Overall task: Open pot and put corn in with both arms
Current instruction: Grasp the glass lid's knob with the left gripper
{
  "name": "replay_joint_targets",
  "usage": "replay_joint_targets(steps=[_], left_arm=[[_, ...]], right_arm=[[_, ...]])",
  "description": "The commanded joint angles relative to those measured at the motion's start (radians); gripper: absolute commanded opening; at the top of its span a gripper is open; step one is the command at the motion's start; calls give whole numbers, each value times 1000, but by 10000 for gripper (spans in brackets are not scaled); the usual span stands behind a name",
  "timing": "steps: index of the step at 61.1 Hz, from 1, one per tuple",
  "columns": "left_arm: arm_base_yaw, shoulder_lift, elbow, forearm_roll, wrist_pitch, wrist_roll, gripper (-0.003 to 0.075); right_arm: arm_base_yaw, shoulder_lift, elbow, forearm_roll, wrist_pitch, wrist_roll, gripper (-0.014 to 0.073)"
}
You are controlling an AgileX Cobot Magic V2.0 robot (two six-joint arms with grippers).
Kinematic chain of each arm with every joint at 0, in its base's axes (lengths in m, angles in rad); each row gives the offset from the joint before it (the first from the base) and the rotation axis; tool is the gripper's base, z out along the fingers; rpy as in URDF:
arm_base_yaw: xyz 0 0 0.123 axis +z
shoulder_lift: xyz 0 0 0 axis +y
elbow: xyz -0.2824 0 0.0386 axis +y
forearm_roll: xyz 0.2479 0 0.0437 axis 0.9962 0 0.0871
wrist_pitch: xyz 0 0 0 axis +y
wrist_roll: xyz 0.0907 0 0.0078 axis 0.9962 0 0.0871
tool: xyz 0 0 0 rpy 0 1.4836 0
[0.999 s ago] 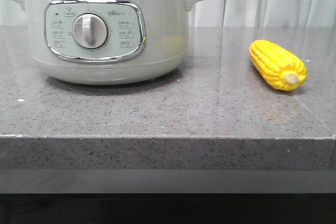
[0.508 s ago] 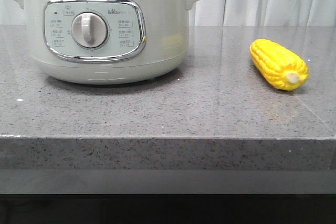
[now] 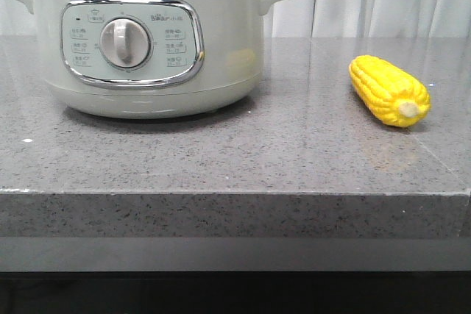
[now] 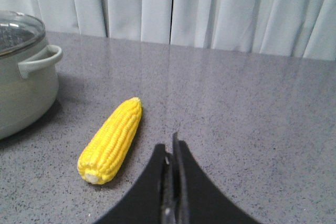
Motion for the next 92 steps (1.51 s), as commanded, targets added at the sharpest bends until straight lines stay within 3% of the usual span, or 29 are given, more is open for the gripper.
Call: replay_joint_targets(steps=[1, 3, 7, 14, 19, 25, 35, 45, 59, 77, 92], left_arm=[[3, 29, -42, -6, -81, -10, 24], [3, 30, -42, 3, -81, -9, 60], [3, 30, -42, 23, -77, -9, 204], [3, 30, -42, 35, -77, -9, 510], [3, 30, -42, 31, -77, -9, 606], [3, 35, -47, 14, -61, -9, 610], [3, 148, -184, -15, 97, -9, 610], [-20, 356, -457, -59, 319, -2, 610], [-155, 680, -845, -72, 541, 25, 610], [-336, 1029, -1200, -72, 633, 26, 610], [-357, 1240, -1399, -72, 672, 26, 610]], right_arm=[[1, 20, -37, -4, -78, -11, -53], [1, 20, -37, -4, -78, -11, -26], [1, 20, -37, -4, -78, -11, 64], [1, 20, -37, -4, -76, -11, 350], [1, 20, -37, -4, -76, -11, 531], [1, 20, -37, -3, -76, -11, 624], [1, 20, -37, -3, -73, -11, 623], [1, 20, -37, -3, -49, -11, 623], [1, 20, -35, -3, -51, -11, 623], [1, 20, -35, -3, -81, -11, 623], [1, 20, -35, -3, -103, -11, 623]])
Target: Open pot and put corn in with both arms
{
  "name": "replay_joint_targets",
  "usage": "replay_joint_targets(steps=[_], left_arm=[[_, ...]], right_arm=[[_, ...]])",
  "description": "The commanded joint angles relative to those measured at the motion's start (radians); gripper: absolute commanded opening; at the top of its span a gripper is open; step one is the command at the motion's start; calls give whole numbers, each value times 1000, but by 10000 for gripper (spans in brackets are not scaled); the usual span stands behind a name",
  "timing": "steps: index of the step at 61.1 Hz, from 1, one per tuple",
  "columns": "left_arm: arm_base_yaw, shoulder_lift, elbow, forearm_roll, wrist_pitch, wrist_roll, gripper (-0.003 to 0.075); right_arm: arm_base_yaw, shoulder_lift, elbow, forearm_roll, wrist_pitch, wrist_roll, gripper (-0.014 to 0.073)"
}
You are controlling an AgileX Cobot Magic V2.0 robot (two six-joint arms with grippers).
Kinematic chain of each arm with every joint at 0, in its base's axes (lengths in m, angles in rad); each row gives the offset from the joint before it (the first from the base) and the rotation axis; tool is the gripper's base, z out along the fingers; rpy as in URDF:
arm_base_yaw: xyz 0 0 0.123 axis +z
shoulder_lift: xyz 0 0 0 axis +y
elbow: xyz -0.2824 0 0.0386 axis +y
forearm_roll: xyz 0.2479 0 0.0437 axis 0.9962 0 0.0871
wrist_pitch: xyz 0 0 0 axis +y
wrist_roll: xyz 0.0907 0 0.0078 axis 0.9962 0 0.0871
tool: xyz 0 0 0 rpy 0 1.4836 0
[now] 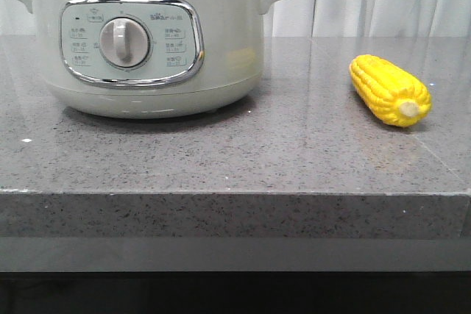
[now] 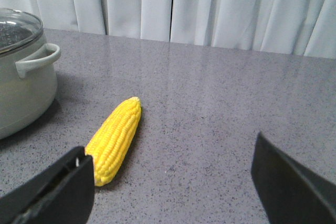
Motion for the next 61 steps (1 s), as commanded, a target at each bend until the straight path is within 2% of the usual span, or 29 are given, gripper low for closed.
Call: replay_joint_targets(steps=[1, 11, 18, 50, 61], left_arm=[[-7, 17, -87, -15, -47, 2, 610], [-7, 68, -120, -15, -39, 2, 604], [-5, 76, -120, -6, -23, 3, 570], [-5, 83, -118, 9, 14, 3, 212], [-5, 80, -128, 21, 12, 3, 187]], right_arm=[[1, 16, -33, -3, -94, -11, 623], [1, 16, -33, -3, -97, -11, 623], [1, 16, -33, -3, -106, -11, 623], [1, 16, -33, -4, -140, -11, 623], [1, 16, -33, -4, -140, -11, 623]])
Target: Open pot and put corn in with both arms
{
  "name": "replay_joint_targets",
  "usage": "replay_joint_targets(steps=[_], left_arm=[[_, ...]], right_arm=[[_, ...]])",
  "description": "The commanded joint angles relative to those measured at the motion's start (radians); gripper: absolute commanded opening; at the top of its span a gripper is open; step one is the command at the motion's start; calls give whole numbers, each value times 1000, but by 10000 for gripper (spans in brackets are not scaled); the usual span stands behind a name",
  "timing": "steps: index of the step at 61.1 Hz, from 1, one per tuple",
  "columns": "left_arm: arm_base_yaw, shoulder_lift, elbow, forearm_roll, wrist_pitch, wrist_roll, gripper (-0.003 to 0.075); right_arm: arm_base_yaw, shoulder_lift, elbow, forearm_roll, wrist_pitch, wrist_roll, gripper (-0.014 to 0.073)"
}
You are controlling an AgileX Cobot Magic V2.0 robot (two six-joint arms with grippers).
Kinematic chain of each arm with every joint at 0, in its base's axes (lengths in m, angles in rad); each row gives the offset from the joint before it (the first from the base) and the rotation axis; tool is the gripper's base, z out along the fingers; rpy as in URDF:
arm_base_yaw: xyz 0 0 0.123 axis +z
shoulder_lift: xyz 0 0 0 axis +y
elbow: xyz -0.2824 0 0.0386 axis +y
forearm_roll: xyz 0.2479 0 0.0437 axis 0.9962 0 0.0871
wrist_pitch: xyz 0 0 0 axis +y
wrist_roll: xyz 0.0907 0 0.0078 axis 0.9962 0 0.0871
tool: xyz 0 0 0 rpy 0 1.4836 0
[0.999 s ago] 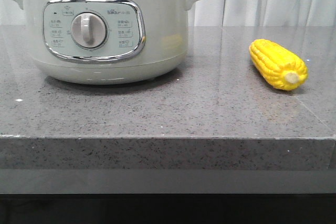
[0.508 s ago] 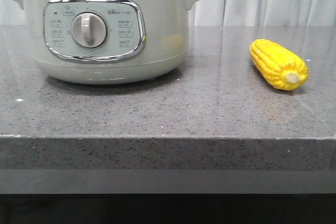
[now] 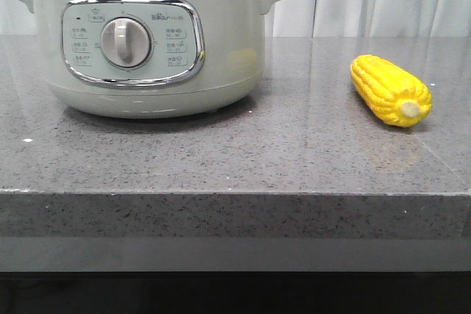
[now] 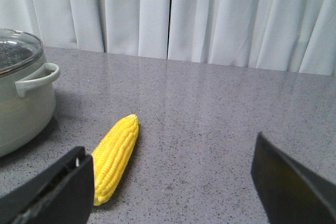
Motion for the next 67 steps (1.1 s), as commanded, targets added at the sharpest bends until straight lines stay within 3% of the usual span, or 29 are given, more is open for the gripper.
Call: replay_joint_targets(steps=[1, 28, 42, 55, 67], left_arm=[[-5, -48, -47, -18, -42, 1, 187], [-5, -244, -99, 0, 8, 1, 188], [-5, -336, -43, 15, 55, 1, 188], [-5, -436, 55, 15, 44, 1, 188], [-5, -610, 276, 16, -15, 1, 188]], right_arm=[[1, 16, -33, -4, -85, -11, 623], [1, 16, -33, -4, -88, -11, 623], [1, 16, -33, -4, -88, -11, 623], [1, 16, -33, -4, -88, -11, 623], [1, 17, -33, -4, -88, -11, 623]])
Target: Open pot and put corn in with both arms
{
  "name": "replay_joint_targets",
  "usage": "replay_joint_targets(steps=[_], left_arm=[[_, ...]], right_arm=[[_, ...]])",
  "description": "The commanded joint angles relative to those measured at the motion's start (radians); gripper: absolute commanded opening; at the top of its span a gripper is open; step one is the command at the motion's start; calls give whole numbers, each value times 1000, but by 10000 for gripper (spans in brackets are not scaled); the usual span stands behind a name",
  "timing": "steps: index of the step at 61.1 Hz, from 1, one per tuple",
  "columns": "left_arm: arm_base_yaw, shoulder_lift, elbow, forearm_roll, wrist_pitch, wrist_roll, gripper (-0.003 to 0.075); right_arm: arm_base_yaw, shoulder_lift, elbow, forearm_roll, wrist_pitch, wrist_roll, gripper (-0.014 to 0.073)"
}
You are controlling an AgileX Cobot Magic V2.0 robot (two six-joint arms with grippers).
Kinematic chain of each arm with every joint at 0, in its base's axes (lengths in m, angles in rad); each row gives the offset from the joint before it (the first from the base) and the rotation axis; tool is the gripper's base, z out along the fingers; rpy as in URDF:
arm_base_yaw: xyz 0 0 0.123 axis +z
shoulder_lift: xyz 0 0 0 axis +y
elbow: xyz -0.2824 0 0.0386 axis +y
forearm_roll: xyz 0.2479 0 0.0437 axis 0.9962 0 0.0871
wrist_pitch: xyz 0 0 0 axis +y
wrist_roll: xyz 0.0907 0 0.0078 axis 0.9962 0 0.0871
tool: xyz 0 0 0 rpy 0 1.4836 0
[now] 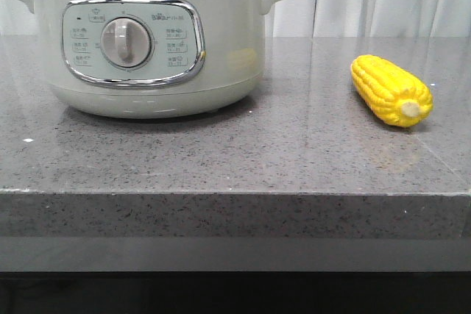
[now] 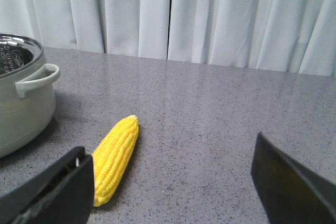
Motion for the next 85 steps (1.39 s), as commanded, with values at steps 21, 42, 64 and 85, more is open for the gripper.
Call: replay_joint_targets(steps=[21, 42, 64, 85], left_arm=[[-5, -459, 488, -12, -195, -3, 188], [-5, -632, 671, -12, -221, -3, 188], [-5, -632, 670, -12, -272, -3, 188], [-5, -632, 670, -12, -274, -3, 188]], right_arm=[[1, 77, -33, -4, -86, -11, 623], [2, 390, -118, 47, -93, -11, 623], [81, 870, -415, 133, 11, -11, 623], [190, 1130, -550, 165, -22, -11, 623]])
